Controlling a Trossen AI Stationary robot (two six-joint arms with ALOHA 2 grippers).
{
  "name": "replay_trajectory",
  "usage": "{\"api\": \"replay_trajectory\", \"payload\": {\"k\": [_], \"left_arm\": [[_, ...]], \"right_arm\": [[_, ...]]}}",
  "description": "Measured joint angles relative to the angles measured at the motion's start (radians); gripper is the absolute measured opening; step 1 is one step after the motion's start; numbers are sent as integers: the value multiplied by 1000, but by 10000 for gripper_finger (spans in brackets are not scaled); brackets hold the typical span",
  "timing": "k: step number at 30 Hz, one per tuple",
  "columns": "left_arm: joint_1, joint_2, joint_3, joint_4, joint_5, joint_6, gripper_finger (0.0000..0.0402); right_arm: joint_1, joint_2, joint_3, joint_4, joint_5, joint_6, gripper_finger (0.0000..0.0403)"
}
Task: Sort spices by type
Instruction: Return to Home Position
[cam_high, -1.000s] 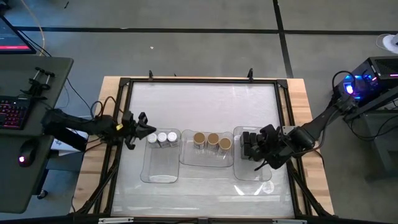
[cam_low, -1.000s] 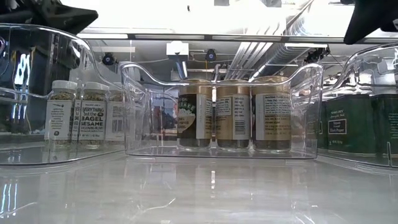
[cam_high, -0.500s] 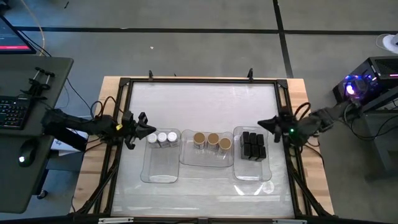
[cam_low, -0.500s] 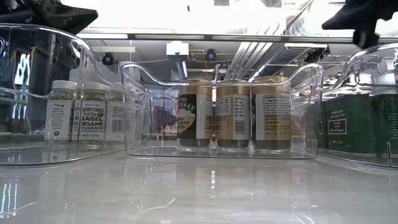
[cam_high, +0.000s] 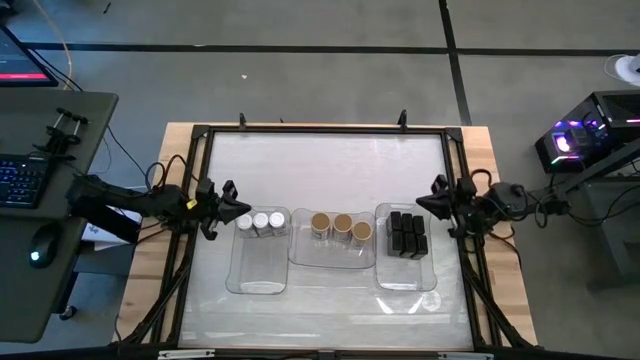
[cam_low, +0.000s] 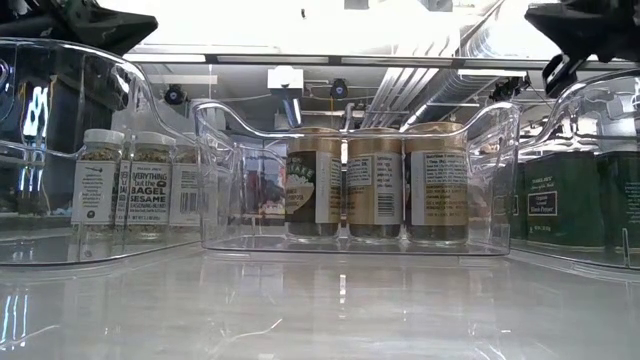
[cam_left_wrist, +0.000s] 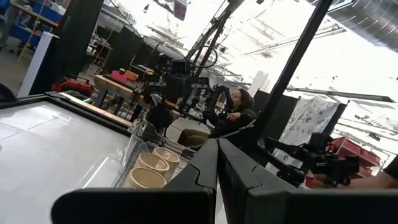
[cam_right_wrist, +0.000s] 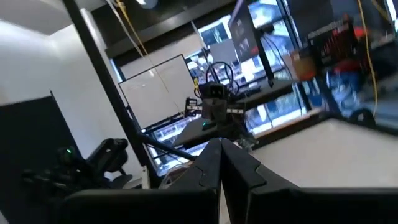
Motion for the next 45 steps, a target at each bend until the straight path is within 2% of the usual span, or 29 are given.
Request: {"api": "replay_trajectory", "payload": {"k": [3,8,13,22,26,31,35,41,45], "left_arm": [[0,0,0,0,0,0,0],[0,0,0,-6,0,0,0],[0,0,0,-8,0,0,0],[0,0,0,-27,0,0,0],[0,0,0,-27,0,0,0],[0,0,0,-27,0,0,0],[0,0,0,-26,0,0,0],[0,0,0,-28,0,0,0],[0,0,0,-29,0,0,0]], "right_arm": [[0,6,-40,75,-3,-83,0],[0,4,-131,206,-30,-127,0],[-49,4,-138,221,-79,-149,0],[-268,4,-138,158,-323,-121,0],[-322,4,-138,86,-420,-134,0],[-332,8,-137,-39,-417,-95,0],[-332,24,-137,-39,-404,-115,0],[-332,32,-137,-57,-285,-171,0],[-332,32,-137,-59,-276,-165,0]]}}
